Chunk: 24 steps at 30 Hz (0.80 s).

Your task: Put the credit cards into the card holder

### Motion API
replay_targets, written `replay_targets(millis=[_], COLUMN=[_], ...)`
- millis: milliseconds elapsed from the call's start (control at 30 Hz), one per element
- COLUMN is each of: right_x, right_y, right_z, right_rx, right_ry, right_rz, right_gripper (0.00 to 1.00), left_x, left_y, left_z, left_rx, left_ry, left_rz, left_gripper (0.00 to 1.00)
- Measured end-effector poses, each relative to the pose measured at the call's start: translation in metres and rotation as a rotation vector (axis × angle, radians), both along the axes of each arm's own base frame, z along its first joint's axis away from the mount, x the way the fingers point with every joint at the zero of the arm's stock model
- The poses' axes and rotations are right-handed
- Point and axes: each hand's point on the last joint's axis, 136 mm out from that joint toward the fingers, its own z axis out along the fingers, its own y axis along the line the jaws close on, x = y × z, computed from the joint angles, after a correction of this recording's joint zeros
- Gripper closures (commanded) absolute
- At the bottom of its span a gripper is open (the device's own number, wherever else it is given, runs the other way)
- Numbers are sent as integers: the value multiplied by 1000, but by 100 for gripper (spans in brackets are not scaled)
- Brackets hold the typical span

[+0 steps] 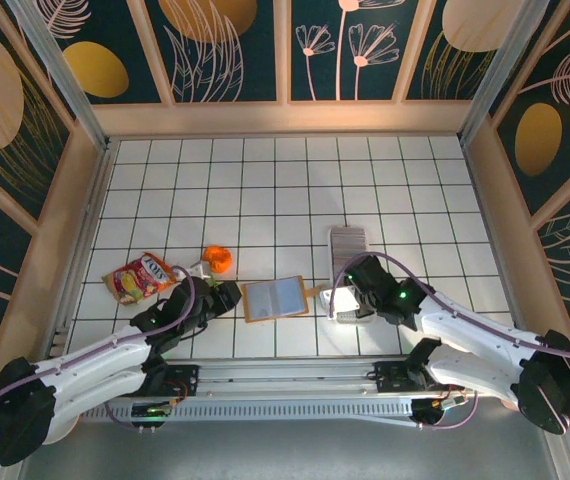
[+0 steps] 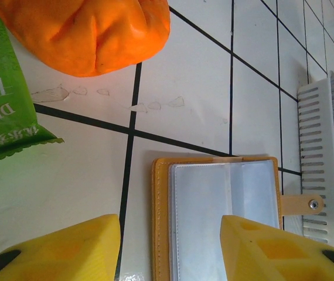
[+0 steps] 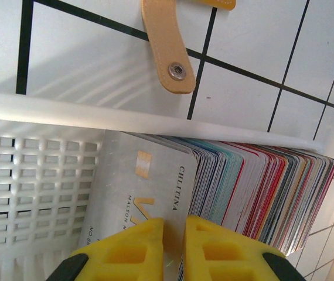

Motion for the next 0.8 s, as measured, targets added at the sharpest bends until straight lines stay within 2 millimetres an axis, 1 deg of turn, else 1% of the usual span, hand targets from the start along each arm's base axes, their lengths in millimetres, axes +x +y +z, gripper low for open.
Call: replay_targets(millis=[333, 467, 600, 800], right_x=[-1, -3, -10, -24], right_y=[-1, -3, -4, -7], right_z=[3, 6, 9, 11], right_rx=[7, 15, 31, 42], right_ry=[-5, -8, 9, 54], right_rz=[-1, -1, 12, 37], right_gripper=[88, 92, 97, 100], left_x=[0, -1, -1, -1], left_y=[0, 1, 1, 0], left_z=[-1, -3, -5, -6], left_rx=[-2, 0, 5, 5], left_ry=[2, 7, 13, 17], left_rz=[2, 3, 3, 2], left_gripper=[54, 54, 54, 55])
